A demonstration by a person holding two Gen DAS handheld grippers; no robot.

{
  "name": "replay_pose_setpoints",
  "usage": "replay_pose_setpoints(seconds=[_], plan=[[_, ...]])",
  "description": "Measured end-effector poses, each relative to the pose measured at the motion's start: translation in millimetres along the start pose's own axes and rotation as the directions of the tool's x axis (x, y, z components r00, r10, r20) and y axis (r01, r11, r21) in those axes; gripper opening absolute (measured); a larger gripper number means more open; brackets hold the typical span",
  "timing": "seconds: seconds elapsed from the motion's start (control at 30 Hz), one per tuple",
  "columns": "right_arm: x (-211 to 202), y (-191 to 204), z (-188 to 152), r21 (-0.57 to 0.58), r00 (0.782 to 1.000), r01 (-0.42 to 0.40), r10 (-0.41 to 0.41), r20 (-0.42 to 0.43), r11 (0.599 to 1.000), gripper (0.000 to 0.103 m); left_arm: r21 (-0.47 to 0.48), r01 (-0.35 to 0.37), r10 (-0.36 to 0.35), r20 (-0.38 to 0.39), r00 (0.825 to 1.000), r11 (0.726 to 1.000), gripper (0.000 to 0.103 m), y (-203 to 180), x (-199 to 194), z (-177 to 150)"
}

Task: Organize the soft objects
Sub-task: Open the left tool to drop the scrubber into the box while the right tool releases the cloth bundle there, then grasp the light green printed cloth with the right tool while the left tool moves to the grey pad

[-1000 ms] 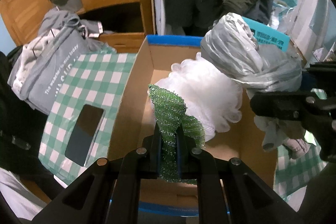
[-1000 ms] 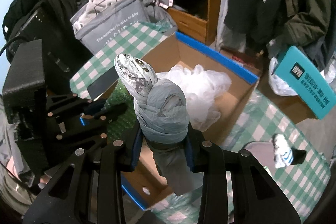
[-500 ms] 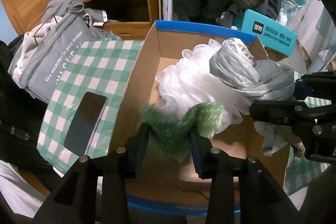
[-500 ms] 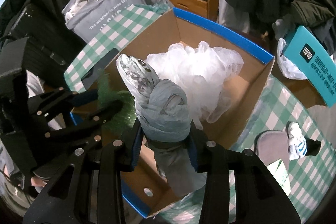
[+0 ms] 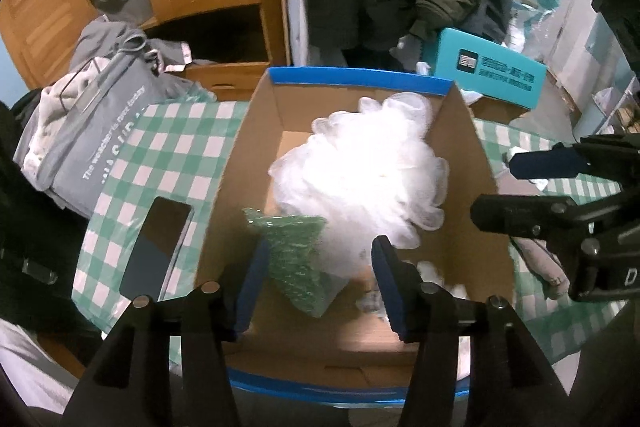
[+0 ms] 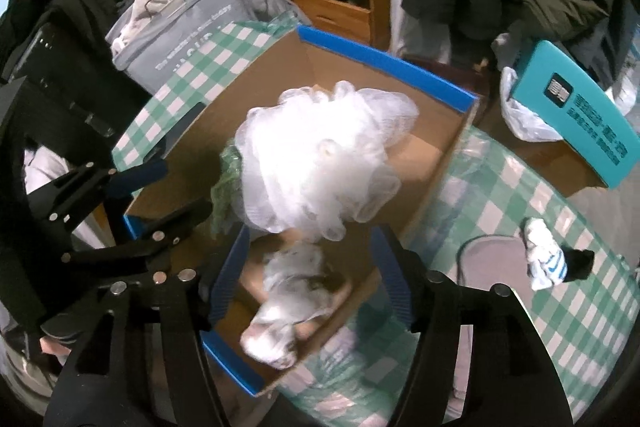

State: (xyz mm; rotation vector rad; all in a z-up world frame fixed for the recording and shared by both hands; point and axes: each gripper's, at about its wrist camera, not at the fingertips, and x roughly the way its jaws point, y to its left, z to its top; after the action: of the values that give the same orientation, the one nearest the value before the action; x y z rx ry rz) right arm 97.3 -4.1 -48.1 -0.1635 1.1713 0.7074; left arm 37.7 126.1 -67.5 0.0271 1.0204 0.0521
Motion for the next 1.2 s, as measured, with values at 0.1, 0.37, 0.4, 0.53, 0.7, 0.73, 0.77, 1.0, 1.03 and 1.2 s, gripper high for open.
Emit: replay_pose_setpoints(seconds=[0.1,0.37,0.4,0.53,0.7,0.73,0.77,1.0,1.03,1.2], plan=[[-5.9,-8.3,-2.8,0.017,1.0,0.012,-0.012,0.007,1.0,0.066,0.015,0.005,-0.005,0.005,1.0,1.0,0.057,-8.1,-1.5,0.7],[-24.0,-32.5,-13.0,0.06,0.998,0.048,-0.05,0.036,0.997,0.068,0.036,0.044,-0.045,0.027,0.999,0.998,0.065,-29.6,-7.9,4.5],[-26.8,-36.1,-14.6,0.066,0.998,0.055,-0.058,0.04,0.996,0.069,0.039,0.049,-0.05,0.028,0.998,0.998,0.066,-32.7,-8.4,5.1],[-34.7,-49.8,-21.1,0.087,0.995,0.078,-0.083,0.052,0.993,0.071,0.052,0.066,-0.068,0.027,0.997,0.996,0.066,-44.5,-9.1,7.5],[-43.5,-70.2,-33.0,0.12,0.993,0.092,-0.1,0.058,0.988,0.071,0.073,0.086,-0.088,0.025,0.996,0.994,0.066,-58.4,-10.4,8.6],[-44.8,-73.1,-35.6,0.126,0.993,0.096,-0.104,0.058,0.987,0.071,0.079,0.09,-0.092,0.022,0.996,0.993,0.066,-62.1,-10.1,8.7],[-45.9,-76.2,-37.6,0.131,0.993,0.099,-0.108,0.057,0.986,0.071,0.086,0.092,-0.094,0.019,0.995,0.992,0.066,-66.0,-10.0,8.9],[-55.2,-98.2,-53.0,0.168,0.99,0.119,-0.131,0.058,0.979,0.071,0.095,0.132,-0.133,0.001,0.991,0.987,0.069,-88.6,-9.3,10.1],[-56.6,-100.4,-55.0,0.171,0.989,0.125,-0.136,0.06,0.977,0.071,0.097,0.136,-0.137,-0.001,0.991,0.986,0.07,-92.2,-9.0,10.3],[-61.4,-113.4,-65.6,0.181,0.987,0.139,-0.152,0.057,0.974,0.071,0.108,0.153,-0.153,-0.016,0.988,0.982,0.07,-112.5,-6.1,11.7]])
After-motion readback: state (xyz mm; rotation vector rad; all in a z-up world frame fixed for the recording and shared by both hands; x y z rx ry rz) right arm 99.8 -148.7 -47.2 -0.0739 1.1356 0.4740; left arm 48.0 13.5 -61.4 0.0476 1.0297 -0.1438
